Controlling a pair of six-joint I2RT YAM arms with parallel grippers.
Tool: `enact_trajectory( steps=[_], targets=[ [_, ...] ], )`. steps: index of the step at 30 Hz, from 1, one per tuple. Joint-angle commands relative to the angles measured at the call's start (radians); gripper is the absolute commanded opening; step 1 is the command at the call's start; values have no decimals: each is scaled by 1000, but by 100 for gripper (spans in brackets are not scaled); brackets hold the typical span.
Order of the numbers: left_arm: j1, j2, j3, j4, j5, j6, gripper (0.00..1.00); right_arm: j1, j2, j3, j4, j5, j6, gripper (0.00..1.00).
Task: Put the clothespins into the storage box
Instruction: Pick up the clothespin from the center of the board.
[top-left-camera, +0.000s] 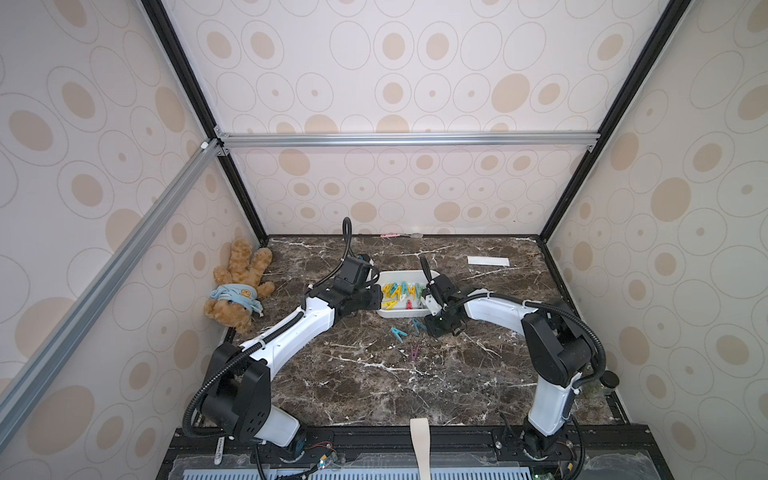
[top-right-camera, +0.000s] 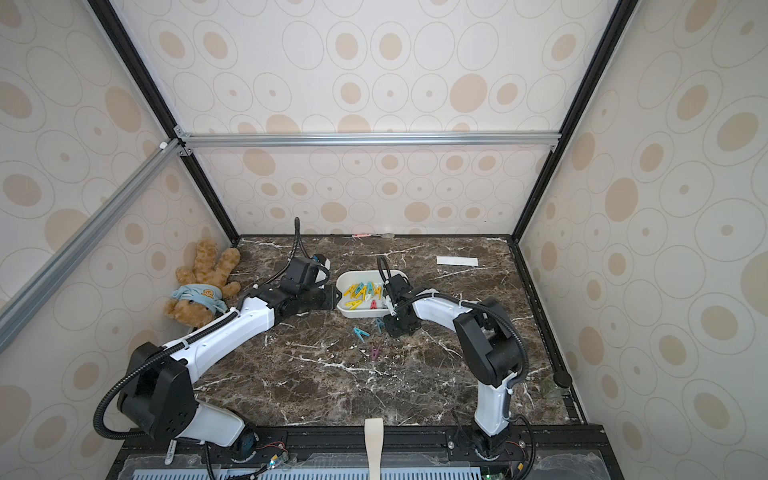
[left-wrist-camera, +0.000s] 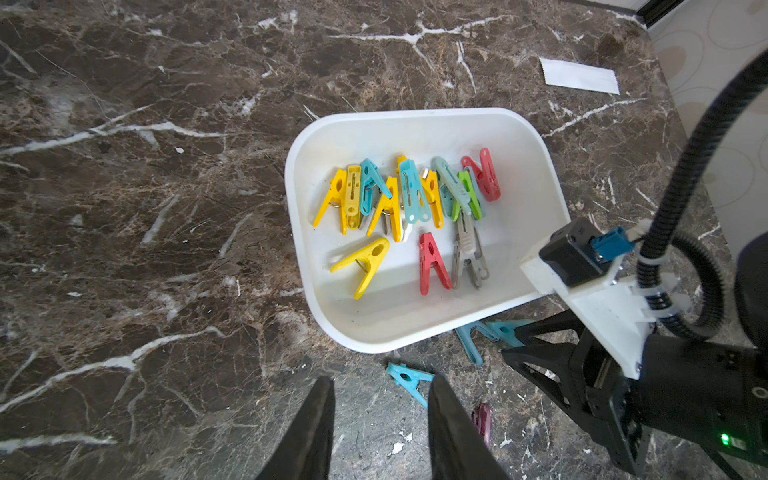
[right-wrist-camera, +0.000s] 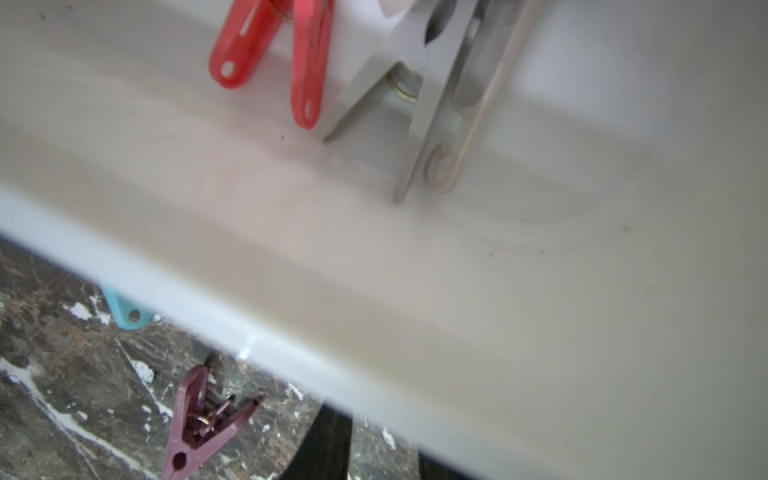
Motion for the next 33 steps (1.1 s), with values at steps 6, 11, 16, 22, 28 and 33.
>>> enact_trajectory(
  steps=[6,11,16,22,28,33],
  targets=[
    [8,-36,1,-2,-22,-4,38,6,5,-9,-25,-9,-6,23],
    [7,-45,-4,-3,-23,-8,38,6,-29,-45,-29,-17,4,20],
    [7,-56,-8,-1,-30,-11,38,6,-68,-66,-42,-6,7,21],
    [7,-63,-17,6,-26,-17,38,6,-100,-73,-52,6,3,23],
    [6,-64,-26,11,-22,-23,38,6,-100,-74,-42,50,-7,34],
    [7,-59,-29,13,-19,-25,38,6,-78,-49,-54,56,-29,40]
  ],
)
